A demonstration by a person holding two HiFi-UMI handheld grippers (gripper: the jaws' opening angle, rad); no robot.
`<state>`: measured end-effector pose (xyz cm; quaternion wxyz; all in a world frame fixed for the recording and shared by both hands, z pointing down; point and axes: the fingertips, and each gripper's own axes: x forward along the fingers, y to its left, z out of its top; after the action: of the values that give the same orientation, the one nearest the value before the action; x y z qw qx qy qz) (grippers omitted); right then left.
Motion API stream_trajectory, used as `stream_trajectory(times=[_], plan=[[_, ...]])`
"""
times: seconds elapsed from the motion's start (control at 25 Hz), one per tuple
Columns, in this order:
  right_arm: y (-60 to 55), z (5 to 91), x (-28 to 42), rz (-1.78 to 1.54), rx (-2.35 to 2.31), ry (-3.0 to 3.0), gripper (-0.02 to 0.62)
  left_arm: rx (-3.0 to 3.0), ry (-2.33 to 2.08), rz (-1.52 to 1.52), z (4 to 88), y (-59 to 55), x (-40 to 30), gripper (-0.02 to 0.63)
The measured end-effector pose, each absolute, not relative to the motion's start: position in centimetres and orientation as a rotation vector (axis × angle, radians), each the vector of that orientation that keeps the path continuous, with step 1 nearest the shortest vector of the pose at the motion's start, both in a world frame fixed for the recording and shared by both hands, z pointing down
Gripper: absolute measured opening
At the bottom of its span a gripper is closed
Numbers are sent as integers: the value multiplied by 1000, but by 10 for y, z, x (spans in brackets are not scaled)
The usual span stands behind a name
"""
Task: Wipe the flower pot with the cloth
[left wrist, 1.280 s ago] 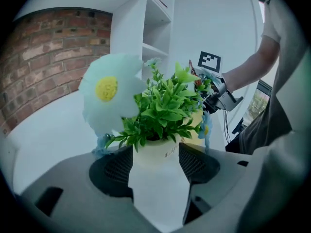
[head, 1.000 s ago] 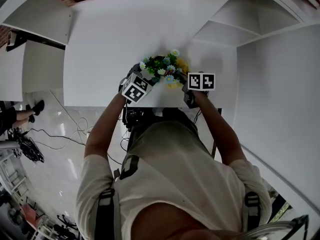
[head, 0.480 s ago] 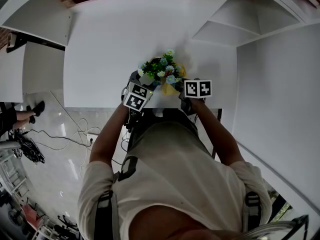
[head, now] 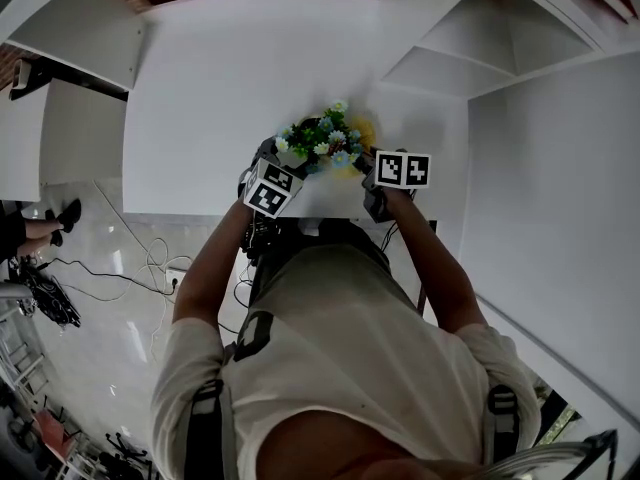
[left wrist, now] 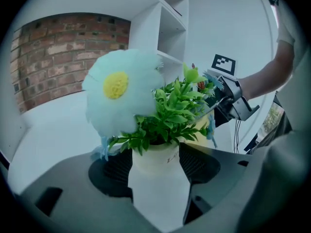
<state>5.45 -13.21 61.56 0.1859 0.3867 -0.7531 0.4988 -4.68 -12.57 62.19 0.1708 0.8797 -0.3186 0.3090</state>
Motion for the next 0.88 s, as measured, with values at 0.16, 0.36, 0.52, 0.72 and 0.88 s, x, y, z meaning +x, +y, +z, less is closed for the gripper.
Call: stream_trajectory(times=[0.16,0.36,0.52,0.72,0.88], plan=[[-107,626,35,1396,1009,-2109,120,2486,-937,869,624,-125,-46,308],[-83,627,24,1398,898,-2122,120,2482,-937,876,625,-123,-48,307],[-108,619,57,1397,1025,-2131,120,2475,-935,889,628,-122,-53,290],[-155,605,96,1357,1224,-2114,120,2501,-920,913,627,-126,-51,290],[-150,613,71,1333,1122,-2125,120,2514,-908,933,629,-128,-45,291]])
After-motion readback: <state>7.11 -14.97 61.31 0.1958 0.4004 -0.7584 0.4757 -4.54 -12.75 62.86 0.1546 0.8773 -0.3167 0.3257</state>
